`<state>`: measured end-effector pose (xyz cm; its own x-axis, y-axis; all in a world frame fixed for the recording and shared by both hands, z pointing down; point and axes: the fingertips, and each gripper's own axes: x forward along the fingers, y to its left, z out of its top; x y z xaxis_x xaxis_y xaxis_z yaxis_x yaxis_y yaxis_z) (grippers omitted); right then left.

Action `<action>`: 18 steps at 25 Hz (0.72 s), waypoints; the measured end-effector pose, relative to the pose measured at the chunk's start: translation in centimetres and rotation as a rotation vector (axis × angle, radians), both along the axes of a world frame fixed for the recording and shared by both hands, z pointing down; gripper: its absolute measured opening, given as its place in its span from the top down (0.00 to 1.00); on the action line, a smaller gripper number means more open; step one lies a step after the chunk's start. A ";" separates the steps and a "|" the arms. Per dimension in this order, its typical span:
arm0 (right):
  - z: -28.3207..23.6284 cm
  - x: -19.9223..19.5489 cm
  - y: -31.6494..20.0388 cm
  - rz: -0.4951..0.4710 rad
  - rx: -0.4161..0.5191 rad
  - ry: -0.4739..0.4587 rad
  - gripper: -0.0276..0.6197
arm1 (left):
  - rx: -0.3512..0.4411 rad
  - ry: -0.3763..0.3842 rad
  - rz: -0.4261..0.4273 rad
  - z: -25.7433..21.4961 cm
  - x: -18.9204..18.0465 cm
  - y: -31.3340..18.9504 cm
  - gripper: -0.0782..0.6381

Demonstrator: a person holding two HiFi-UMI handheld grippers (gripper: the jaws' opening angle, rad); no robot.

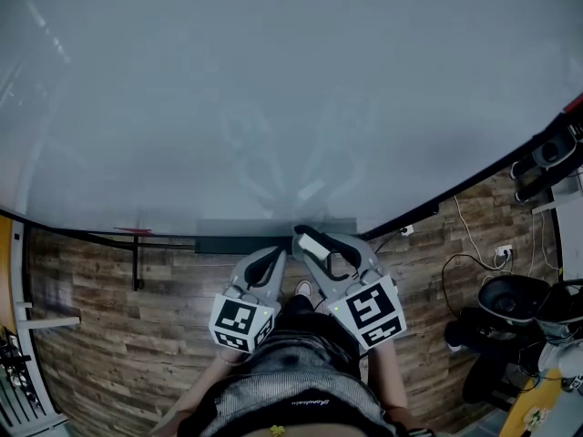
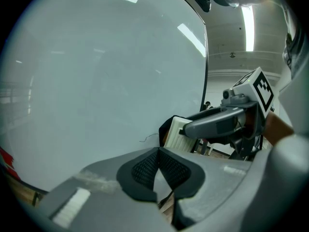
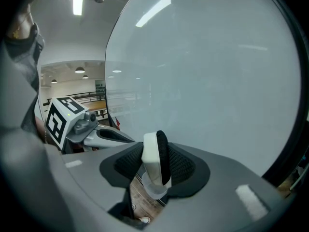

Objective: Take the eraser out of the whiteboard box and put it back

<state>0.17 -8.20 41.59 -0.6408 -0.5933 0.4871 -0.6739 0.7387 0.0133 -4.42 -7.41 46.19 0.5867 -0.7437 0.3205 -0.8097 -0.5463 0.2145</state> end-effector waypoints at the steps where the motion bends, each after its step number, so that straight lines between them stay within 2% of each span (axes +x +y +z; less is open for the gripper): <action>1: 0.3 0.0 0.0 -0.001 -0.004 0.001 0.71 | -0.004 -0.001 0.001 0.0 0.0 0.0 0.89; 7: 2.2 0.3 -0.2 -0.001 -0.033 0.011 0.71 | 0.011 -0.005 -0.009 0.6 -0.1 -0.1 0.89; 18: 5.7 0.1 -0.3 0.004 -0.091 0.031 0.71 | -0.008 -0.008 -0.015 0.8 -0.5 0.2 0.89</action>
